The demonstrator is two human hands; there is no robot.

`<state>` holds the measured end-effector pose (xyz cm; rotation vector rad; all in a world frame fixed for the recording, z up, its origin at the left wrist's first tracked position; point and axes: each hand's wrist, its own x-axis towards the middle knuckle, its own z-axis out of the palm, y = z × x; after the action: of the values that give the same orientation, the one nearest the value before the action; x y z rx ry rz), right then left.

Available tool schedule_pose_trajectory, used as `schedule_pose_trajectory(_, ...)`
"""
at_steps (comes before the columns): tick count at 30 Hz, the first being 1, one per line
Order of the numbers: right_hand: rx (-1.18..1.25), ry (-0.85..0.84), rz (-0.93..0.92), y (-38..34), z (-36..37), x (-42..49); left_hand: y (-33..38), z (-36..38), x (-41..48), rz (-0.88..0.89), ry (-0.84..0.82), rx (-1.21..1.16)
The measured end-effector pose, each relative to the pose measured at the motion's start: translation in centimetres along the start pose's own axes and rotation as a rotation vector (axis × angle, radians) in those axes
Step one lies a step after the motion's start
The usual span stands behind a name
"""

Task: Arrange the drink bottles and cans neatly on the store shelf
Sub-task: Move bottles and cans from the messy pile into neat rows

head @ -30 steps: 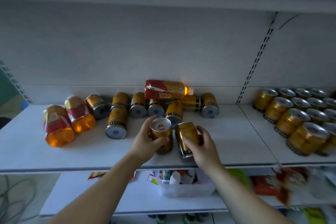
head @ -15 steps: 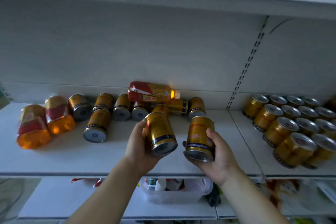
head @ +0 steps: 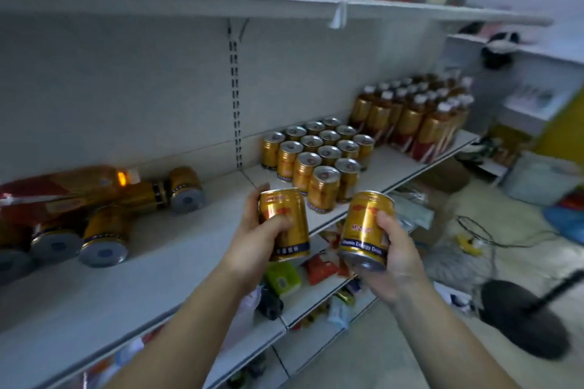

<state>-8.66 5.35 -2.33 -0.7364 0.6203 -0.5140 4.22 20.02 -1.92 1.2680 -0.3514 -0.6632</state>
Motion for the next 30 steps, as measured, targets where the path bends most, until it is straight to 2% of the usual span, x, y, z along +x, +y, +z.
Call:
schedule_pose_trajectory(4,-0.028,0.043,-0.139,-5.1,-5.1,1.3,-1.6,6.7,2.3,-0.004,-0.136,0.130)
schedule_pose_trajectory(7,-0.173,0.022,-0.260,-9.3,-8.6,3.0,-3.0,12.2,4.5,0.028,-0.191,0.254)
schedule_pose_trajectory(10,-0.378,0.007,-0.304,-13.8,-11.9,5.6,-4.5,17.8,7.4,0.086,-0.157,0.414)
schedule_pose_trajectory(14,-0.752,0.000,-0.335,-18.6,-15.0,10.0,-5.1,22.8,11.5,0.148,-0.027,0.660)
schedule_pose_trajectory(19,-1.056,-0.045,-0.330,-20.7,-14.8,16.5,-3.5,24.3,15.2,0.298,0.117,1.116)
schedule_pose_trajectory(22,-1.138,-0.113,-0.314,-19.7,-13.5,20.4,-3.3,23.4,16.9,0.259,0.192,1.221)
schedule_pose_trajectory(24,-1.166,-0.230,-0.346,-19.1,-12.0,22.1,-3.6,22.6,18.1,0.218,0.251,1.260)
schedule_pose_trajectory(26,-1.194,-0.315,-0.384,-18.6,-10.9,23.8,-4.1,21.9,19.3,0.215,0.290,1.422)
schedule_pose_trajectory(30,-1.279,-0.460,-0.440,-18.0,-10.0,26.9,-5.4,21.5,21.5,0.167,0.258,1.661)
